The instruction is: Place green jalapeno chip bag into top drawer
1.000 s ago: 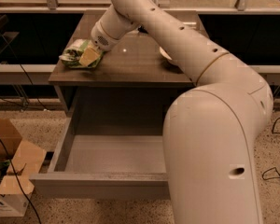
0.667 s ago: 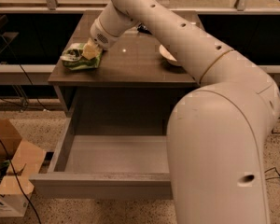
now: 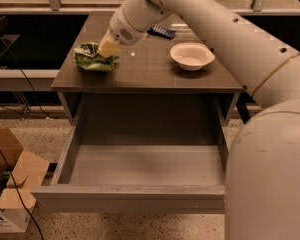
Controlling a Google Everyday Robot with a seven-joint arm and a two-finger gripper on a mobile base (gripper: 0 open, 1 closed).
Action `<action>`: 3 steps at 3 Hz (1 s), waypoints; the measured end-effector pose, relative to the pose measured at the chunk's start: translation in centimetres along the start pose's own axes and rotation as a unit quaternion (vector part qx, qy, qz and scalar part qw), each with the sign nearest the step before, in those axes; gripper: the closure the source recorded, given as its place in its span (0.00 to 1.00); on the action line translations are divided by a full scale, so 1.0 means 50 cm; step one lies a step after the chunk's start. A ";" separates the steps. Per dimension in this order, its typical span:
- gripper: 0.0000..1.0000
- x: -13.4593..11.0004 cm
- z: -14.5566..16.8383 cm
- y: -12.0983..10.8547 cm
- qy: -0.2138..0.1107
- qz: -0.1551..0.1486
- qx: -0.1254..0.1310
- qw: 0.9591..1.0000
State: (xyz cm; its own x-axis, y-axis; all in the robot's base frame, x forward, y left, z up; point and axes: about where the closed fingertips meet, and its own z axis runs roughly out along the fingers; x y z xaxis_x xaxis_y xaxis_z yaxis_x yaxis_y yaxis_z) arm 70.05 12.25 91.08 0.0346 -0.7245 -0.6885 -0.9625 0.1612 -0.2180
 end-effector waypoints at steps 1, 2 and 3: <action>1.00 0.018 -0.110 0.084 -0.023 -0.035 -0.022 0.999; 1.00 0.129 -0.226 0.225 0.002 -0.023 -0.066 0.998; 1.00 0.218 -0.245 0.326 0.037 0.007 -0.115 0.993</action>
Offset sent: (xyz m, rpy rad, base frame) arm -0.1978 -0.1637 0.0035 -0.0497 0.1187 0.1423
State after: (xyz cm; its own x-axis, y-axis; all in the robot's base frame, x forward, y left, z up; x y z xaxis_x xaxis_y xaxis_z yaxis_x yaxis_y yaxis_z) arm 51.47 -1.21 88.51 0.0098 -0.7719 -0.6357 -0.9990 0.0203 -0.0401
